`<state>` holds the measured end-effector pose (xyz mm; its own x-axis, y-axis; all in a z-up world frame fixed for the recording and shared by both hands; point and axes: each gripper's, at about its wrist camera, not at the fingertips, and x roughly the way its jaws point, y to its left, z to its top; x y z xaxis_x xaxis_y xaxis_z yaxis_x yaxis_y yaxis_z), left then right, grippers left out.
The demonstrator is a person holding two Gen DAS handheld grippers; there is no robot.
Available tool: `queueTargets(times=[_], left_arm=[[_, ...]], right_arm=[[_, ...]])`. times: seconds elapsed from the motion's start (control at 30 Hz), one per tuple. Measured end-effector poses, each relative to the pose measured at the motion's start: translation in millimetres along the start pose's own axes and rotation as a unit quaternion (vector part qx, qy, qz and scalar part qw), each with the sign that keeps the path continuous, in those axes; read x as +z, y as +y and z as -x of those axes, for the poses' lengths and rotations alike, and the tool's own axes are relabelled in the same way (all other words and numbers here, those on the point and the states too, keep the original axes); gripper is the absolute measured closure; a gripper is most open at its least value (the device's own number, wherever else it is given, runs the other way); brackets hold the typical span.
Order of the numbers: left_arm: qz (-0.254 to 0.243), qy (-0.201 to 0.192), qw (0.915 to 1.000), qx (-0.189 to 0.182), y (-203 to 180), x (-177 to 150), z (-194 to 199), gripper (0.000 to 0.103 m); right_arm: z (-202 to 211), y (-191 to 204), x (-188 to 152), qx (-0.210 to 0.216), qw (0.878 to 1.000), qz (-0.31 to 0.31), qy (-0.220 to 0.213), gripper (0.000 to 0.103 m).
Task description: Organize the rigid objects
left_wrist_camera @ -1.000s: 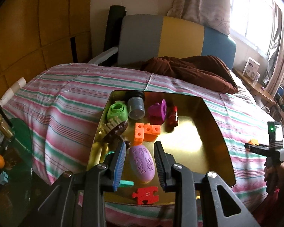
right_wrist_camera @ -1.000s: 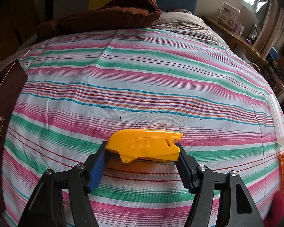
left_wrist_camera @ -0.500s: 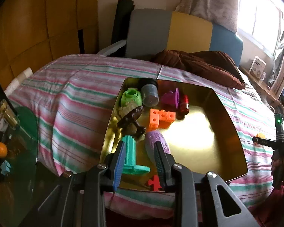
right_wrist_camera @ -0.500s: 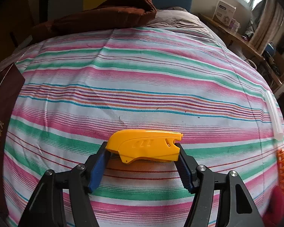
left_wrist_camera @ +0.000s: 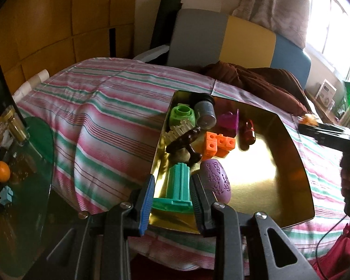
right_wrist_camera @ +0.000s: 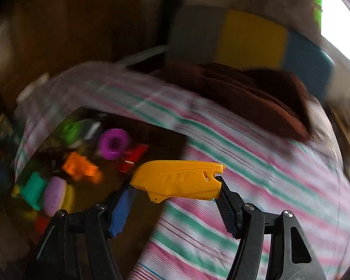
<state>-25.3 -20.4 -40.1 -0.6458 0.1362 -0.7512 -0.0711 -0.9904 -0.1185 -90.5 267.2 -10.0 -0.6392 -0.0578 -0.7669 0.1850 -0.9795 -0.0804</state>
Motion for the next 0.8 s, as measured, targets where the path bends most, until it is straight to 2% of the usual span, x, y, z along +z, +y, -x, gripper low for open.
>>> queueTargets(times=[0.1,0.3,0.4,0.47,0.57,0.8], left_arm=[[0.003,0.001,1.0,0.002,5,1,-2,0.073],[0.014,0.007,0.9999,0.007,12,3,-8,0.071],[0.014,0.006,0.9998,0.011,13,3,-10,0.07],[0.012,0.005,0.9998,0.014,12,4,-10,0.069],[0.01,0.005,0.9998,0.016,10,5,-11,0.069],[0.003,-0.019,0.9994,0.029,4,10,0,0.068]], right_arm=[[-30,23,16,0.005,0.999,0.047,0.028,0.036],[-95,36,27,0.005,0.992,0.085,0.092,0.036],[-115,32,26,-0.024,0.99,0.086,0.109,0.034],[-119,29,26,-0.018,0.991,0.079,0.107,0.033],[-114,29,25,-0.023,0.992,0.075,0.095,0.024],[-73,32,25,-0.015,0.999,0.025,0.044,0.018]])
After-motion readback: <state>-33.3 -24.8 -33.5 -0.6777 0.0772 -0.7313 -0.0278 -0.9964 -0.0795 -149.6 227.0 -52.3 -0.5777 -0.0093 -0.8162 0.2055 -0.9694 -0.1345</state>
